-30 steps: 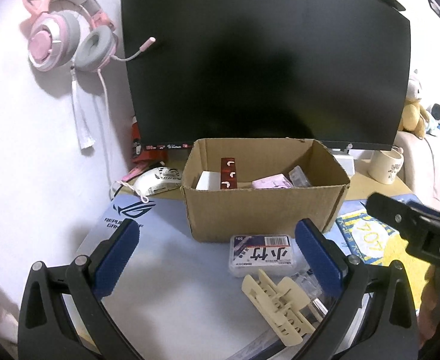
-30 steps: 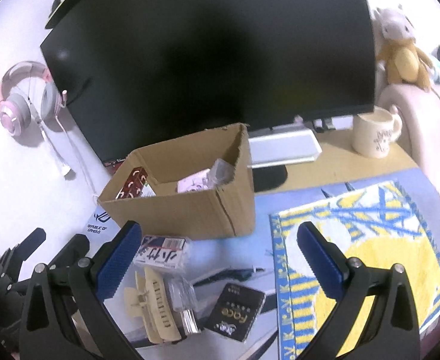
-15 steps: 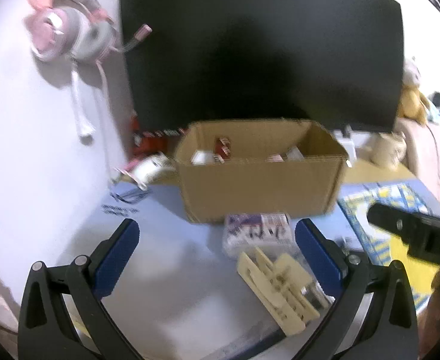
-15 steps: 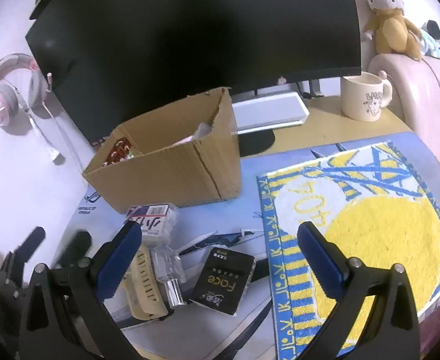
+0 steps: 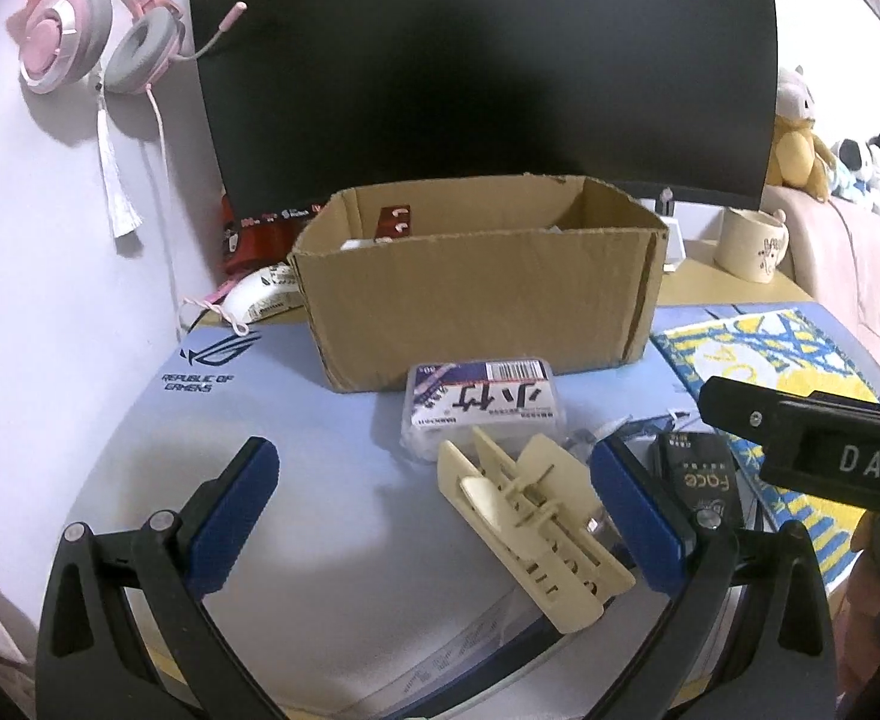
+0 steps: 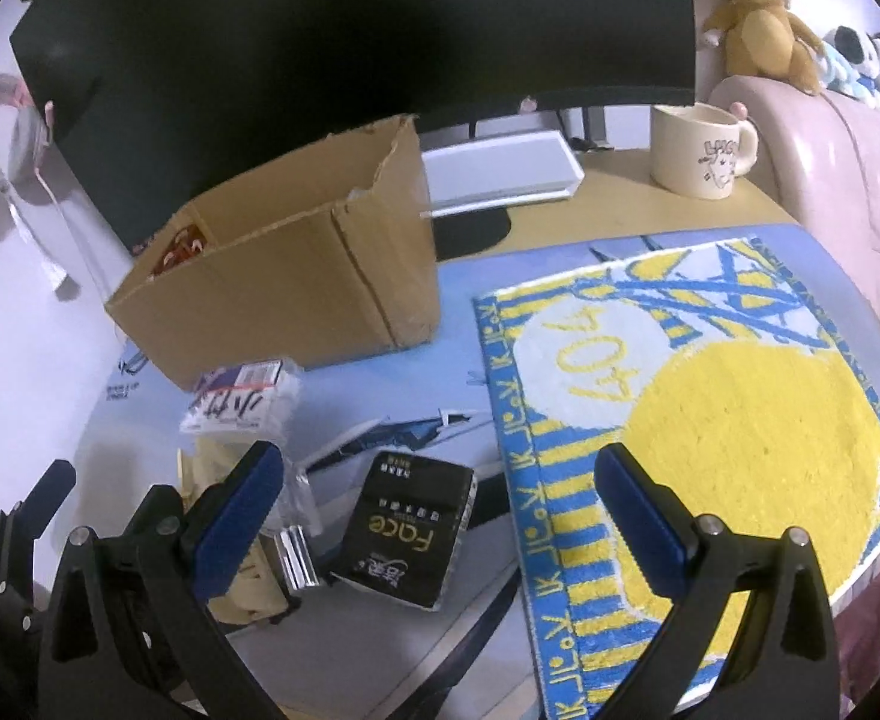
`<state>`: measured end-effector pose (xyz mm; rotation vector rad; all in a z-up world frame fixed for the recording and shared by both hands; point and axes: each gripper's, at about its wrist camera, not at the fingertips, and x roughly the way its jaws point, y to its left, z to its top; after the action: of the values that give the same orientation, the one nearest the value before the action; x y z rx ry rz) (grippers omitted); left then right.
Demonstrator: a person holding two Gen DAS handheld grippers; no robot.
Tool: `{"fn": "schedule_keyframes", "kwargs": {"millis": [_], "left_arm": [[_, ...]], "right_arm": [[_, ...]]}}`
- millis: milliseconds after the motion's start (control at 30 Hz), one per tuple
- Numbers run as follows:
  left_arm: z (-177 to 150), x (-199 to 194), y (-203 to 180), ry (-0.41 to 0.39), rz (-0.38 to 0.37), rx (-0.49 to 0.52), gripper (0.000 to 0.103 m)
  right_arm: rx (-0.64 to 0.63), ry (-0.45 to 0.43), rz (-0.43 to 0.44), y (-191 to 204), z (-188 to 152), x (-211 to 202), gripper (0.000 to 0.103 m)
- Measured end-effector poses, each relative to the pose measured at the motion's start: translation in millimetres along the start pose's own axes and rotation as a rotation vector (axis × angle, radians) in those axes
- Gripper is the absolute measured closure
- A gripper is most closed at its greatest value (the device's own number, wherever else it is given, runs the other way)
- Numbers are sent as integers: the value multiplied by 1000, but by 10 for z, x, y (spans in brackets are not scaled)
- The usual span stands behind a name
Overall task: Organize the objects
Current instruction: 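Withdraw both tools from the cardboard box toward the remaining desk items, then grasp the cream hair clip with the left tool while the right tool grasps the black tissue pack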
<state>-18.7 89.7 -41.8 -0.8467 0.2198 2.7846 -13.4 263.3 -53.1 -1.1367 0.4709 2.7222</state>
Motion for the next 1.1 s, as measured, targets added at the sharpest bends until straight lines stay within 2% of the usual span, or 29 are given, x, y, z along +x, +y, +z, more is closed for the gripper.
{"fn": "schedule_keyframes", "kwargs": {"millis": [367, 633, 767, 933, 1100], "left_arm": [[-110, 142, -172, 62, -47, 42, 0], [-217, 232, -261, 91, -21, 89, 0], [-268, 257, -235, 96, 13, 107, 0], [-266, 284, -150, 104, 22, 94, 0], [-264, 345, -135, 93, 12, 86, 0]], "right_arm": [[-21, 25, -29, 21, -28, 71, 0], [34, 72, -8, -28, -40, 213, 0], [27, 91, -43, -4, -66, 305, 0], [59, 109, -34, -20, -66, 353, 0], [23, 106, -72, 42, -73, 379, 0]]}}
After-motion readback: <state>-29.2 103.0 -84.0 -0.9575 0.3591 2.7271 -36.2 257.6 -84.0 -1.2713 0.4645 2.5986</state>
